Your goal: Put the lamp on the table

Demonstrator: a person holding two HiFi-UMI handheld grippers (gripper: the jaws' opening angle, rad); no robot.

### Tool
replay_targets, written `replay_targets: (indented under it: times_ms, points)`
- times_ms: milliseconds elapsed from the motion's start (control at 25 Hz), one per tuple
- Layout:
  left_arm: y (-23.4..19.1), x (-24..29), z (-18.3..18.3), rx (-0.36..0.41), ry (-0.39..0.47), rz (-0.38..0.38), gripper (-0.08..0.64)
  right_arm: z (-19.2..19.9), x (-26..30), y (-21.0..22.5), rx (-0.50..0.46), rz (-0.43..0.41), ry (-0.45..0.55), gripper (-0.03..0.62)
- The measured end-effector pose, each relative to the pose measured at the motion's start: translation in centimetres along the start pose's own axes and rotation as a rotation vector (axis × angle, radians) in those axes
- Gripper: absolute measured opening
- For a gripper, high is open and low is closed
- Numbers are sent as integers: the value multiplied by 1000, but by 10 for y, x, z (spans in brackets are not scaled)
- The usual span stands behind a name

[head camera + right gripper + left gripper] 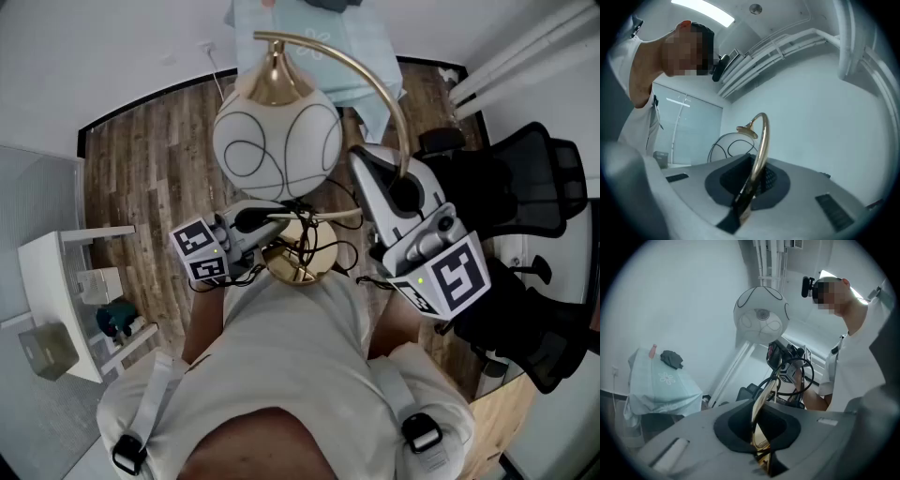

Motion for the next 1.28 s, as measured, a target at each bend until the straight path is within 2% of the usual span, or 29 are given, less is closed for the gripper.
replay_targets:
  times_ms: [400, 880, 1280]
  points:
    - [-6, 14, 1, 10, -15, -34, 16, 7, -3, 21, 22, 5, -19, 2]
    - [-11, 37, 0, 28, -9, -90, 15, 8, -8, 48, 52, -32, -21, 2]
    - [-29, 49, -12, 33, -10, -103, 17, 7, 6, 70, 50, -35, -33, 2]
Point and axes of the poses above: the fingertips, and each gripper's own axes: x forward along the fingers, y to its right, z out of its underside, the point moved 3 cm from there along -x, backward along the fingers, and after that the axes turned 14 degrees about z, right-handed, at the moved point
